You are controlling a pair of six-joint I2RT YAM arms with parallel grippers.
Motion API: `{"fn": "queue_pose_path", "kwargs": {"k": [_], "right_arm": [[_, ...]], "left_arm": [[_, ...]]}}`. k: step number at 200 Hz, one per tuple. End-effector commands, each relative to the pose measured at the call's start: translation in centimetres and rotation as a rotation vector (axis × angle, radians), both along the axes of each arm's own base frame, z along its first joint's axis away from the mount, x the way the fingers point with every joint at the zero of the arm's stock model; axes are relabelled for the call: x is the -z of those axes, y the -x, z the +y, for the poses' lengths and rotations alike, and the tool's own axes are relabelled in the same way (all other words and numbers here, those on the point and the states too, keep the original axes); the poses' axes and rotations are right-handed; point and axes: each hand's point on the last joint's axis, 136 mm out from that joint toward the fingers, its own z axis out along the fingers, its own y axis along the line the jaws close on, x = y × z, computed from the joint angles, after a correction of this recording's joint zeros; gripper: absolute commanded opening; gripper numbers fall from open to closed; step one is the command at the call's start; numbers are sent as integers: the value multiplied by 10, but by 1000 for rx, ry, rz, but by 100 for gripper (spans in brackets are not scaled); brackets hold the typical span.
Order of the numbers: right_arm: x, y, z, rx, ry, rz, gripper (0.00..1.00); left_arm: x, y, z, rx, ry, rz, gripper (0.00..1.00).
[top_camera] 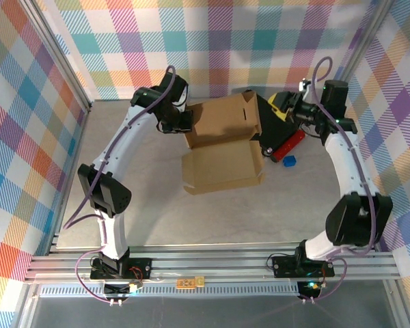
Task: Fold the paper box
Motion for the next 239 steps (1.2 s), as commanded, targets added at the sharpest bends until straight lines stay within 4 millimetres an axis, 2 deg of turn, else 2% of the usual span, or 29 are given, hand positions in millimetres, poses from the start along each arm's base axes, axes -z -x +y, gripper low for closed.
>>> {"fn": "queue_pose_path", "kwargs": {"k": [1,30,47,88,128,167,215,228,239], "right_arm": [[-11,11,13,-176,-62,-119,48],[2,16,16,-225,-60,-134,46],[3,18,19,-261,-75,-149,44],[10,16,25,-326,-113,-141,45],[17,18,29,-337,-72,-145,48],[23,26,51,-396,-17,-151,50],[27,22,51,-375,33,-152,34],[26,22,51,-371,37,-155,37],[24,23,51,-372,34,-157,44]], "left_arm": [[10,6,-8,24,44,67,0],[15,12,-5,33,30,95,0],[16,14,-4,35,27,105,0],[17,15,-6,32,36,117,0],[16,15,-7,28,43,122,0],[17,16,-7,25,44,130,0],[13,17,-6,23,39,125,0],[13,17,-5,22,36,126,0],[13,17,-4,21,31,126,0]]}}
